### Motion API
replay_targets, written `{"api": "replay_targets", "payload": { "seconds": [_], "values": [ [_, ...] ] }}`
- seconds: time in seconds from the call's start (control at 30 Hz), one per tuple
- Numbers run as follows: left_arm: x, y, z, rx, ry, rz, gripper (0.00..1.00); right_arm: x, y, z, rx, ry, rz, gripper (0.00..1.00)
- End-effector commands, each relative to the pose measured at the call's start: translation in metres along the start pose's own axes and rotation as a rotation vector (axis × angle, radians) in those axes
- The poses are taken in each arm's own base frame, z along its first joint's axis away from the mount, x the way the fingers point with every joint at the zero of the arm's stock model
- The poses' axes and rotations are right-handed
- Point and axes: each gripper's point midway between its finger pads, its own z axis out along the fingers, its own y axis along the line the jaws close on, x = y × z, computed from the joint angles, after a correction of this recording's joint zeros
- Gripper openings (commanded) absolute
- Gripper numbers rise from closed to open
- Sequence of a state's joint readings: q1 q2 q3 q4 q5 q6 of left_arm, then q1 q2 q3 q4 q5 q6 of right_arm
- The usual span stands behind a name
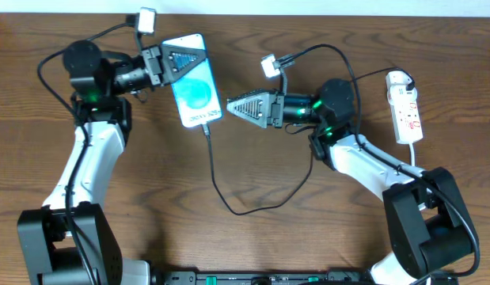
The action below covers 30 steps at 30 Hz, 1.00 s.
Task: Plug charger to phone and switch on socket
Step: 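Open the right gripper, release the cable, and move it toward the power strip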
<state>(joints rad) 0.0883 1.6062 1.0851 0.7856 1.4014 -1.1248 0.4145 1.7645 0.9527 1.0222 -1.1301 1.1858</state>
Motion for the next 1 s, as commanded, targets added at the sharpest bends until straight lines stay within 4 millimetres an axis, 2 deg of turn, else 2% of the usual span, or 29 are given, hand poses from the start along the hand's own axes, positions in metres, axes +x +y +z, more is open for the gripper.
{"api": "replay_targets", "payload": {
  "seconds": [0.0, 0.07, 0.1, 0.23, 0.57, 0.73, 0.8, 0.83, 0.97],
  "values": [
    [-0.004, -0.013, -0.014, 0.005, 0.01, 0.056, 0.08, -0.004, 0.006, -0.006, -0.009, 0.016, -0.042, 0.73],
    [-0.007, -0.011, -0.021, -0.005, -0.001, 0.046, 0.07, -0.003, 0.0, -0.008, 0.006, 0.025, -0.038, 0.82],
    [-0.009, -0.009, -0.025, -0.013, -0.011, 0.04, 0.07, -0.001, -0.006, -0.01, 0.024, 0.03, -0.031, 0.9],
    [-0.012, -0.003, -0.034, -0.03, -0.028, 0.007, 0.07, 0.006, -0.03, -0.014, 0.099, 0.039, 0.01, 0.98],
    [-0.01, -0.003, -0.036, -0.026, -0.012, -0.003, 0.08, 0.031, -0.109, -0.037, 0.441, 0.011, 0.149, 0.99],
    [-0.008, -0.003, -0.036, -0.024, -0.005, -0.001, 0.07, 0.045, -0.144, -0.066, 0.644, -0.002, 0.228, 0.99],
    [-0.008, -0.004, -0.036, -0.022, -0.002, 0.001, 0.07, 0.049, -0.153, -0.081, 0.725, -0.011, 0.254, 0.99],
    [-0.008, -0.004, -0.036, -0.022, -0.002, 0.001, 0.07, 0.051, -0.158, -0.096, 0.805, -0.022, 0.266, 0.99],
    [-0.008, -0.004, -0.036, -0.022, -0.002, 0.009, 0.08, 0.048, -0.152, -0.13, 0.985, -0.058, 0.251, 0.99]
  ]
}}
